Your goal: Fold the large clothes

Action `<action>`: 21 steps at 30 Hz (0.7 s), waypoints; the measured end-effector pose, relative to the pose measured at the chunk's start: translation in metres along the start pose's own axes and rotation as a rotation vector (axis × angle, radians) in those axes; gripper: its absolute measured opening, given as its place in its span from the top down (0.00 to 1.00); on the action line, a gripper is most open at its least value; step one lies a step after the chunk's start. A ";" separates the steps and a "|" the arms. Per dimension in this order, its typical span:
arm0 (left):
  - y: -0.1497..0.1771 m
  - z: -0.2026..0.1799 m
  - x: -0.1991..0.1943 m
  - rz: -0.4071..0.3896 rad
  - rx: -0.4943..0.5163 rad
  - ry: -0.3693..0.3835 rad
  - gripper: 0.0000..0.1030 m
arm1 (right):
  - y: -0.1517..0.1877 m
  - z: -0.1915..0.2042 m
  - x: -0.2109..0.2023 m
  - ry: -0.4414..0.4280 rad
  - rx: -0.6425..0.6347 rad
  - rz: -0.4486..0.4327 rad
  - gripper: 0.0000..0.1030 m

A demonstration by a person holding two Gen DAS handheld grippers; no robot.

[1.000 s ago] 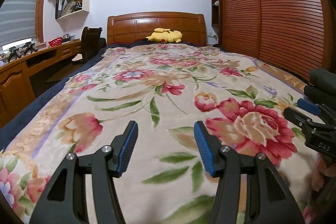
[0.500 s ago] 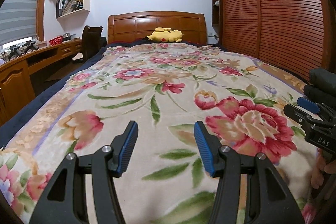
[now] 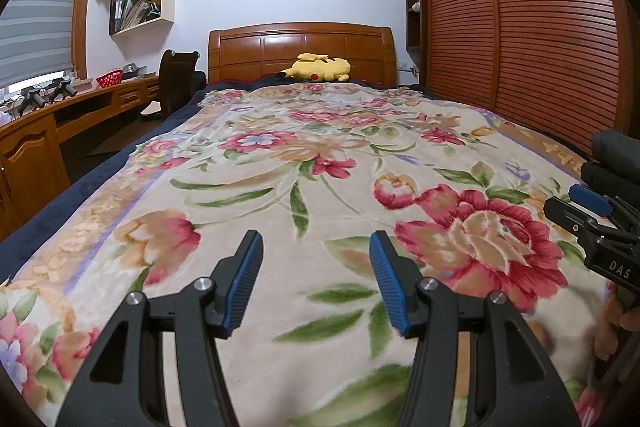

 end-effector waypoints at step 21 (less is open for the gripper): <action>0.000 0.001 -0.003 -0.009 -0.001 -0.004 0.47 | 0.001 -0.002 0.001 -0.001 0.003 -0.002 0.25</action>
Point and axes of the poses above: each gripper's, at about its wrist camera, not at the fingertips, and x roughly the way its jaws point, z to its left, y to its underside, the point moved 9 cm from there along x, roughly the way its jaws point, and after that the axes turned 2 degrees about y, right-handed, at the moved point
